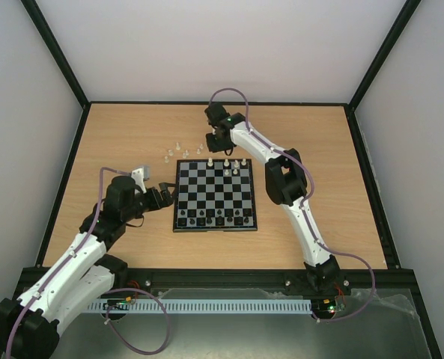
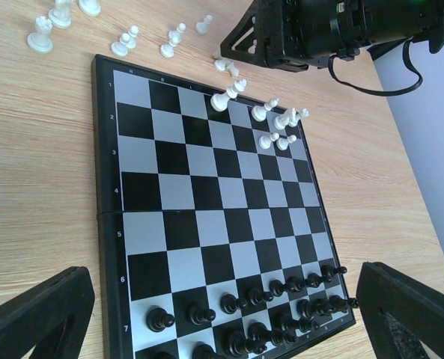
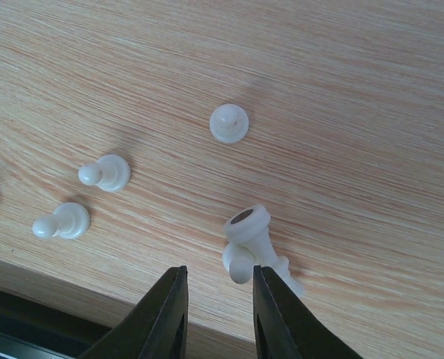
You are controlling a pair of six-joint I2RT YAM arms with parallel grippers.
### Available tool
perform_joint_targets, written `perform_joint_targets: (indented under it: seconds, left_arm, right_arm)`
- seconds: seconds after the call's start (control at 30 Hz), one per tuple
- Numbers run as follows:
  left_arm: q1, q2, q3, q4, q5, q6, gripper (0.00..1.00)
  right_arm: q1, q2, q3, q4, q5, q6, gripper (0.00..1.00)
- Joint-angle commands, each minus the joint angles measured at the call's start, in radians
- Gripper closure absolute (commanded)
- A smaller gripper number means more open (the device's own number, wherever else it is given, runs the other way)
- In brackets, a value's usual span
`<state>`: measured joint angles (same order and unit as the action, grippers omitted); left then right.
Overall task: Set up the chess pieces on the board
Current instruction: Pick up the chess piece at the center of the board.
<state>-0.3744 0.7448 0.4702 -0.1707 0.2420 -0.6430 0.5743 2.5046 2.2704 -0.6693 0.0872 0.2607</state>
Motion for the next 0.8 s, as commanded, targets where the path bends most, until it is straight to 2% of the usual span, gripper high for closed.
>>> perform_joint_targets:
  seconds: [0.0, 0.43, 0.77]
  left_arm:
    - [0.008, 0.006, 0.005, 0.004, -0.007, 0.005, 0.01]
    - [0.009, 0.01, 0.008, 0.003, -0.009, 0.008, 0.01]
    - [0.014, 0.015, 0.01, 0.006, -0.001, 0.012, 0.01]
  right_arm:
    - [-0.007, 0.042, 0.043, -0.045, 0.005, -0.013, 0.75]
    - [-0.013, 0.083, 0.078, -0.046, -0.005, -0.013, 0.76]
    - [-0.017, 0.077, 0.086, -0.038, -0.008, -0.014, 0.85]
